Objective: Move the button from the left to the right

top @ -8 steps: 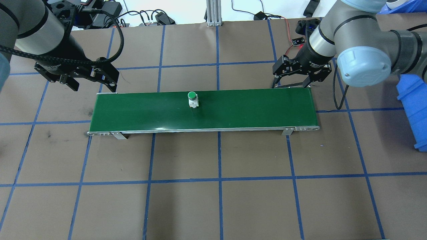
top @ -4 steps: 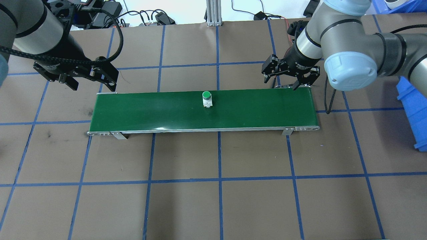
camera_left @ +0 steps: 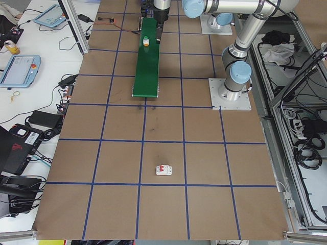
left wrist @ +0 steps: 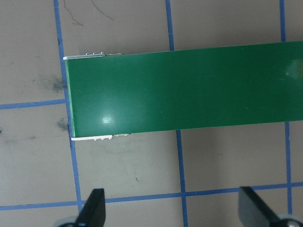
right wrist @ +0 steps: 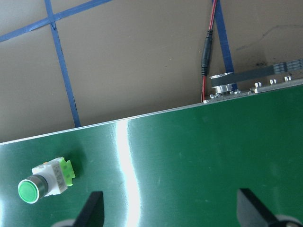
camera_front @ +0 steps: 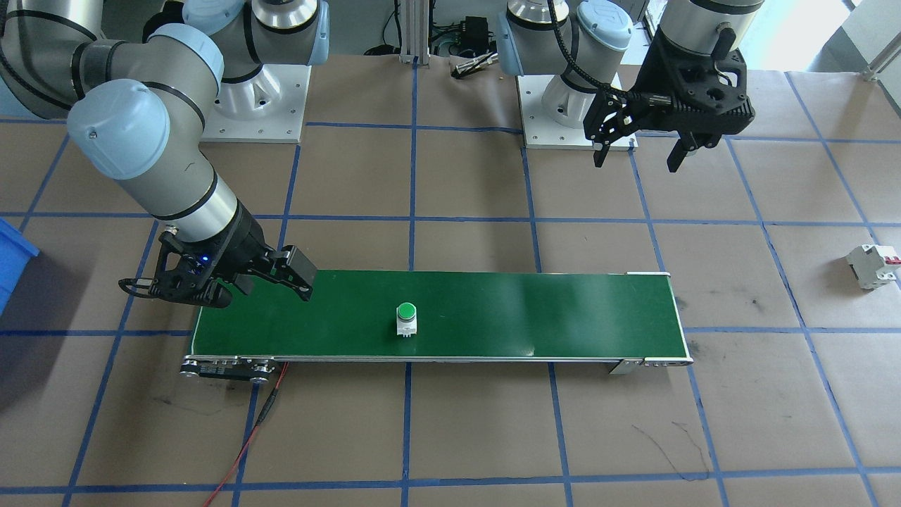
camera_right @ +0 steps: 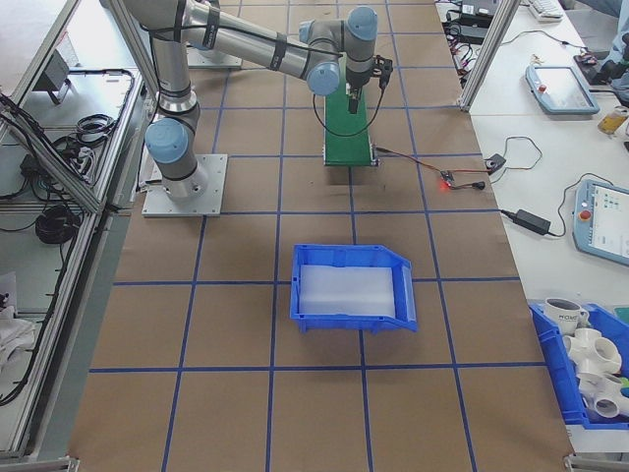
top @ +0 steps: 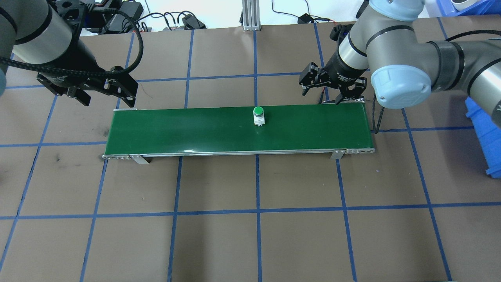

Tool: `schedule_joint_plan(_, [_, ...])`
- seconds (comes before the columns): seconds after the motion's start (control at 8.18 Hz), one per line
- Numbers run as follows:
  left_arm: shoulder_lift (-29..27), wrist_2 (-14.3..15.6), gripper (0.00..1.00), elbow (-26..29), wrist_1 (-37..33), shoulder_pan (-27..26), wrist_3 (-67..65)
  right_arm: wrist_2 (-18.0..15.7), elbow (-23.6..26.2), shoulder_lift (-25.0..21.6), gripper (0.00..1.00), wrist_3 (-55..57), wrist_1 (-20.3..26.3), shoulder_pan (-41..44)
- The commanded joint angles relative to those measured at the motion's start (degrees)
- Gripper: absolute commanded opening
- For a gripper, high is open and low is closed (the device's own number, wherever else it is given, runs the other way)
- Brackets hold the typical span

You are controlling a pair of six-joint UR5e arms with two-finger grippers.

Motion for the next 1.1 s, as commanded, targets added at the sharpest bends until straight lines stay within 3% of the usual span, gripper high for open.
schedule_joint_plan(0.0, [0.04, 0.21, 1.00, -0.05, -0.09, 0.00, 0.00, 0.13, -0.41, 1.53, 1.00, 0.79, -2.85, 2.60])
schedule_joint_plan(0.73, [0.30, 0.21, 1.00, 0.04, -0.79, 0.09, 0.44, -1.01, -0.32, 6.45, 1.00, 4.31, -4.53, 6.13])
schedule_joint_plan(0.86, [0.30, 0.47, 1.00, -0.05, -0.88, 0.09, 0.44, -1.97, -0.15, 7.33, 1.00, 3.96, -4.53, 6.13])
schedule_joint_plan(0.98, [-0.05, 0.47, 1.00, -0.13, -0.88, 0.09, 0.53, -6.15, 0.03, 7.60, 1.00, 2.91, -4.18, 6.04])
